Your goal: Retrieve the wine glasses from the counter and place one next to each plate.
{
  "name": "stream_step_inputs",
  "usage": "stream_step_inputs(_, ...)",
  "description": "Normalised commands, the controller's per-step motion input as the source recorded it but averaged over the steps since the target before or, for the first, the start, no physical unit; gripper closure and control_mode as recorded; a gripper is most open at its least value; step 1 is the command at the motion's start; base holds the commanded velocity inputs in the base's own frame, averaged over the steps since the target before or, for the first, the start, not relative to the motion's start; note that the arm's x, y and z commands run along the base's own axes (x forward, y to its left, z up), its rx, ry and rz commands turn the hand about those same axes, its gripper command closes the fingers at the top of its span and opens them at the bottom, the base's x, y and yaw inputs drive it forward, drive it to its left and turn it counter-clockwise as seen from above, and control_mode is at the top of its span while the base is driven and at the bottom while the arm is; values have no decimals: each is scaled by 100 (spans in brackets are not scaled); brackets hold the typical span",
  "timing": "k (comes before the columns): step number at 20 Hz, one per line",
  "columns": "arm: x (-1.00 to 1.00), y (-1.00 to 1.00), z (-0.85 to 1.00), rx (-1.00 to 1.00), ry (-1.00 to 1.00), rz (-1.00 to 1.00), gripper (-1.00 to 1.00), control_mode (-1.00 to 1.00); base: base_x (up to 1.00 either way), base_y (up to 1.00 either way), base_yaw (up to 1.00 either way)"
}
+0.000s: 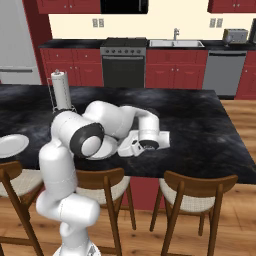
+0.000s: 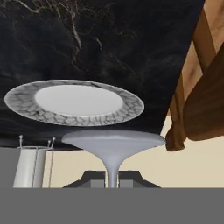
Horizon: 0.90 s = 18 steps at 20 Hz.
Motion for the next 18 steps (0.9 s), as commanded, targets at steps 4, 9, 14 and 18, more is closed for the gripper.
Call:
stream_step_inputs(4,23,0,-22,0,-1,0,100,-100,0,0,0)
stream_step_inputs(9,22,0,-21,0,-2,0,100,-100,0,0,0)
stream_step_inputs(14,17,0,-20,0,-3,0,100,-100,0,0,0)
stream_step_inputs(18,10,0,-17,0,-4,0,100,-100,0,0,0)
